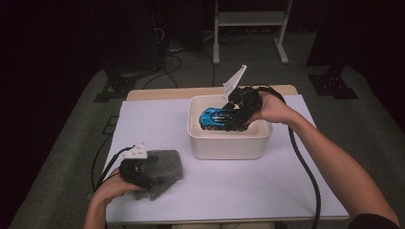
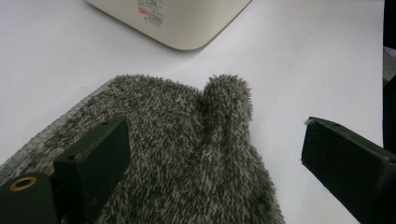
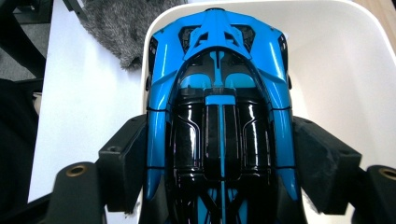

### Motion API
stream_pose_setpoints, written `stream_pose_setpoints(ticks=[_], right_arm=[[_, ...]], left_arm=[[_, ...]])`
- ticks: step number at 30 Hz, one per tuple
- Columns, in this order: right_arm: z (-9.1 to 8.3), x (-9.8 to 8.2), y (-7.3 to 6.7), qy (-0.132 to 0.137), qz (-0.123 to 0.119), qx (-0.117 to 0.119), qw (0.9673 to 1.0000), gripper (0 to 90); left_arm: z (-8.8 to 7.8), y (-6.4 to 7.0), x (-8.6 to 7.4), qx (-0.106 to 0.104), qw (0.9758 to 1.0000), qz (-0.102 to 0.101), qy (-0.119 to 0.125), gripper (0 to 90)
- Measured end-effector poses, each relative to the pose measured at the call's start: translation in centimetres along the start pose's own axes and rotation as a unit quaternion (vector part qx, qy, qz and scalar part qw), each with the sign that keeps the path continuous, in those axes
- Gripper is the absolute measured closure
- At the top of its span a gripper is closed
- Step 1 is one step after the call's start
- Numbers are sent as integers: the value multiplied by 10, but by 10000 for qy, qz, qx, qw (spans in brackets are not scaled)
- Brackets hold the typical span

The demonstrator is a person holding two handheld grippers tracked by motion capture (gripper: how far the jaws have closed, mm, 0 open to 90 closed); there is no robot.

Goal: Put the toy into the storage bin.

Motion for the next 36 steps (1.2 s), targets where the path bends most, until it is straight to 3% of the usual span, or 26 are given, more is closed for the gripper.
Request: stream_pose_setpoints(ticks=[36], right_arm=[[38, -15, 14, -189, 119, 290, 9993, 251]], left_arm=[[-2, 1, -1, 29, 10000, -10, -2, 77]])
Point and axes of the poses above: each handheld gripper's, and its own axes: z roughly forward along the jaws, x roughly out of its top, y roughly to its right, the point moved 3 cm from there along z, roughly forward along the jaws, and after that the axes turned 1 degree about y, right-handed, at the moved point
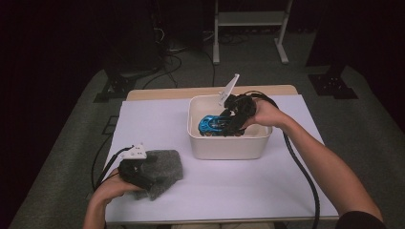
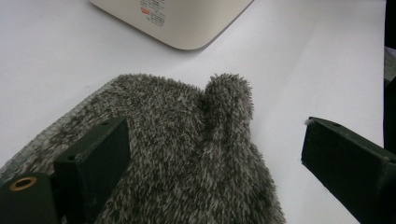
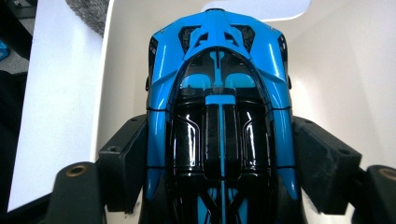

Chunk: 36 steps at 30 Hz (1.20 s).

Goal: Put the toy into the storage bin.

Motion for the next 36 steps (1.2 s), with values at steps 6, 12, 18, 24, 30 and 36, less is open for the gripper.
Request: stream_pose_setpoints(ticks=[6, 12, 18, 24, 30, 36], right_arm=[[6, 0, 2, -54, 16, 60, 10000, 251], [13, -1, 3, -137, 70, 112, 9998, 251], [19, -3, 6, -178, 115, 161, 9996, 251], [26, -5, 8, -263, 139, 202, 9994, 251], [31, -6, 10, -339, 170, 234, 9990, 251], [33, -8, 13, -381, 230, 248, 9987, 251]], left_arm=[[0, 0, 0, -1, 10000, -4, 4, 77], [0, 0, 0, -8, 10000, -7, -3, 77], [0, 0, 0, -5, 10000, -13, 5, 77], [0, 0, 0, -8, 10000, -4, 11, 77], [-1, 0, 0, -18, 10000, -6, 34, 77], [-1, 0, 0, -17, 10000, 7, 38, 77]])
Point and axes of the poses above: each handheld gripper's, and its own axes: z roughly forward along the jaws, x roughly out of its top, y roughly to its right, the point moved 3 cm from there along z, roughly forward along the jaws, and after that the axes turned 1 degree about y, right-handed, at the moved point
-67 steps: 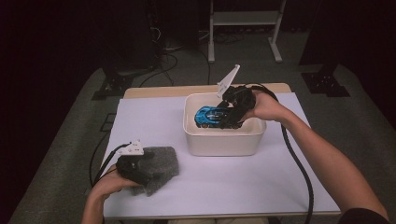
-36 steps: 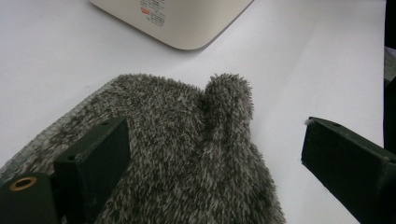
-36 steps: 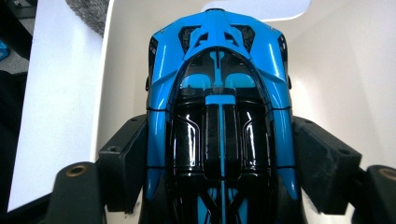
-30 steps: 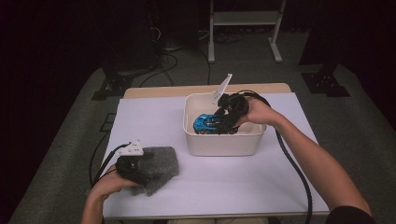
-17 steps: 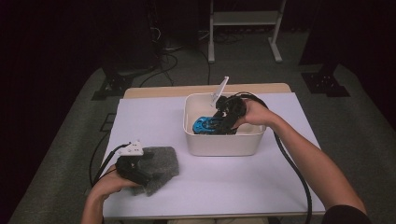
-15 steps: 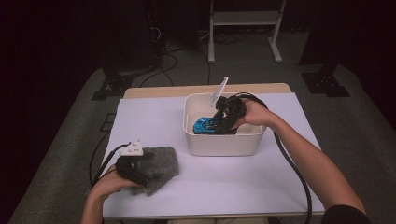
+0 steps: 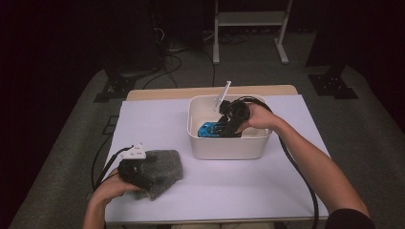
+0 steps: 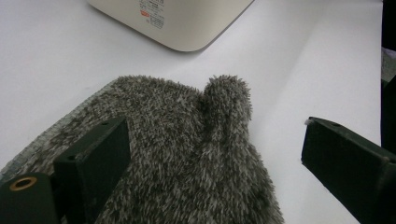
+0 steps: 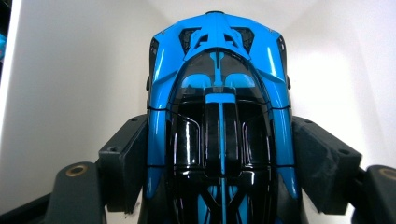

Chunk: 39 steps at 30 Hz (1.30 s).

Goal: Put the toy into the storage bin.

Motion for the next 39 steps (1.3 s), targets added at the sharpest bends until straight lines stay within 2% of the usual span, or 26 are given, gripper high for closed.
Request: stream_pose_setpoints(ticks=[39], right_arm=[[19, -4, 9, -215, 184, 102, 9995, 269]], left_arm=[[0, 0, 0, -13, 10000, 5, 5, 77]])
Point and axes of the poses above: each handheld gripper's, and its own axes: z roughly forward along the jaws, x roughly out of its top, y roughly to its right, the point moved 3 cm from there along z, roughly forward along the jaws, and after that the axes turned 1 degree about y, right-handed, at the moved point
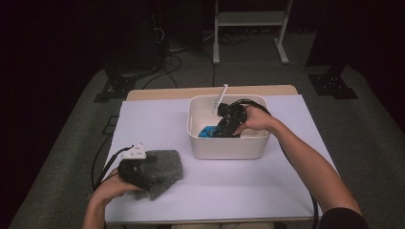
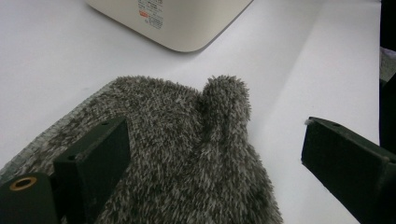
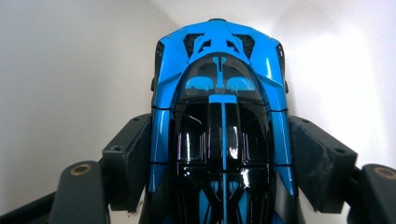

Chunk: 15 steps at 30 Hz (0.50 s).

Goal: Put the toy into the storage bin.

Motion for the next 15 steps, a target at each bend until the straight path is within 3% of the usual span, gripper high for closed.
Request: stream_pose_setpoints(ticks=[5, 15], right_arm=[[4, -2, 1, -206, -18, -15, 9998, 269], [6, -3, 1, -260, 34, 9, 9997, 269]], left_arm=[[0, 0, 0, -6, 10000, -13, -4, 77], [1, 1, 0, -6, 10000, 3, -24, 77]])
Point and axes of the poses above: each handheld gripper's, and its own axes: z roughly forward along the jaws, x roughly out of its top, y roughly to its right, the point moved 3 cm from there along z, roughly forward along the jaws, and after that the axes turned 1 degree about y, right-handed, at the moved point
